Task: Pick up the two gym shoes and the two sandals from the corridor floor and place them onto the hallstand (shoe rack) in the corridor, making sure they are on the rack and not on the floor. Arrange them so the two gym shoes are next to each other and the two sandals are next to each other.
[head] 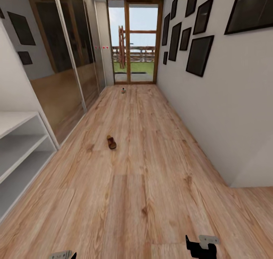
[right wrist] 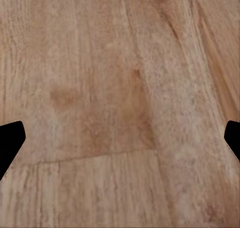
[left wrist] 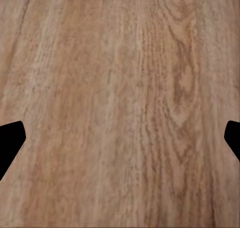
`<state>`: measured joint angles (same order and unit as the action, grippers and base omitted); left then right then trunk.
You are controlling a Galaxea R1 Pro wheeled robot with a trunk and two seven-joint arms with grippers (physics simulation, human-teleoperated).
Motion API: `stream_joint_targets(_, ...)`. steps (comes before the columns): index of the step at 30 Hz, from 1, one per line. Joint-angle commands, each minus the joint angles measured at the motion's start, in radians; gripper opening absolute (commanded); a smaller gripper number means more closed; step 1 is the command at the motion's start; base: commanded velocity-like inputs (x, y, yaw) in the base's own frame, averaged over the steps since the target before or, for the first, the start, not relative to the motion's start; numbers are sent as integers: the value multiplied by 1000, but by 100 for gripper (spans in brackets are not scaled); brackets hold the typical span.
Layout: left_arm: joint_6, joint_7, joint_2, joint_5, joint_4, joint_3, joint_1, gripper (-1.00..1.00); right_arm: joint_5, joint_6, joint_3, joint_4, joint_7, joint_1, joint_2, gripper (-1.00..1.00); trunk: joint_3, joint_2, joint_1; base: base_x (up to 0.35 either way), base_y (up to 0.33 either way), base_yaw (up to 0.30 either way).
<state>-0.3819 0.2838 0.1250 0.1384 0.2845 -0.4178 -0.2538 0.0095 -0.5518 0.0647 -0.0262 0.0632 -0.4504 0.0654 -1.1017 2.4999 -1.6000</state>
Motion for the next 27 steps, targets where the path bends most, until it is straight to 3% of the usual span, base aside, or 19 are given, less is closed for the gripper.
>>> stream_joint_targets(1,-4,5,0,10,-1,-9,-1,100,1,-3,6,1,-1,-1,0,100,-1,0,0,335,0,0)
stream_joint_targets(27,-4,5,-1,10,-1,-9,-1,100,1,-3,6,1,-2,-1,0,100,-1,0,0,335,-7,0)
